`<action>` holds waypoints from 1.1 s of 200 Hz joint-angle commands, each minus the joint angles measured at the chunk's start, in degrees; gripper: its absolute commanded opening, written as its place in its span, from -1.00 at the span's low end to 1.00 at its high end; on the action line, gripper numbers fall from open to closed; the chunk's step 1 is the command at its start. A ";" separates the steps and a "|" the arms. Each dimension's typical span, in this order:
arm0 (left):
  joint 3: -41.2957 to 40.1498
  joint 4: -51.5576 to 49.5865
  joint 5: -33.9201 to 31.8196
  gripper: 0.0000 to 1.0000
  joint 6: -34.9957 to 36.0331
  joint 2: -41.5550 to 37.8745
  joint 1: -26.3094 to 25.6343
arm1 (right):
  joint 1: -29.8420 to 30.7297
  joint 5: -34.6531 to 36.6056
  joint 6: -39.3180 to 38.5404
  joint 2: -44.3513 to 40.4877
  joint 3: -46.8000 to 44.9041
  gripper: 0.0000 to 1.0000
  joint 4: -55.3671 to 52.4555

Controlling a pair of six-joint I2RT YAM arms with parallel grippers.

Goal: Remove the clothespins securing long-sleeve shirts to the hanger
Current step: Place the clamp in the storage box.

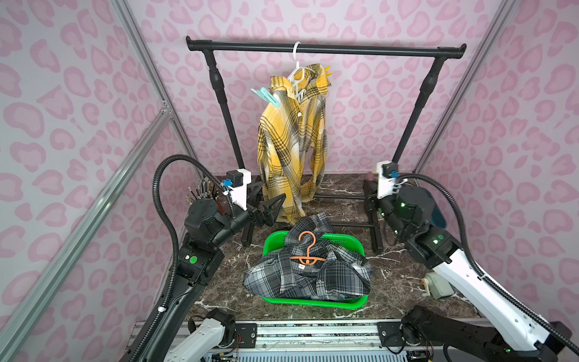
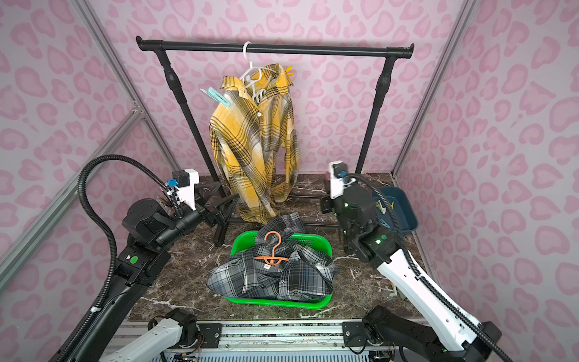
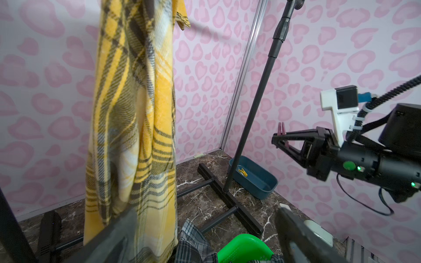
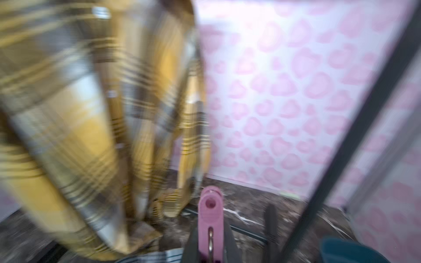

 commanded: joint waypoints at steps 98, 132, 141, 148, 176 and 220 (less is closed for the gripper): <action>-3.07 0.59 -0.49 0.98 2.91 -1.22 2.73 | -42.70 -11.81 17.79 26.92 -1.21 -1.00 -2.56; -3.18 -0.05 -0.49 0.98 3.55 -0.55 3.13 | -47.04 -14.16 18.60 40.27 5.52 -1.00 -5.11; -3.16 -0.31 -0.41 0.98 3.70 -0.47 3.16 | -47.27 -13.42 18.64 42.57 6.57 -1.00 -5.46; -3.16 -0.55 -0.32 0.98 3.87 -0.49 3.23 | -47.40 -13.26 18.63 44.12 7.28 -1.00 -5.92; -3.51 -1.34 -0.58 0.98 4.25 -0.88 3.32 | -47.50 -12.66 18.33 47.20 9.04 -0.30 -6.73; -3.69 -1.78 -0.58 0.98 4.34 -0.79 3.52 | -47.97 -10.89 17.69 43.79 11.50 0.25 -8.89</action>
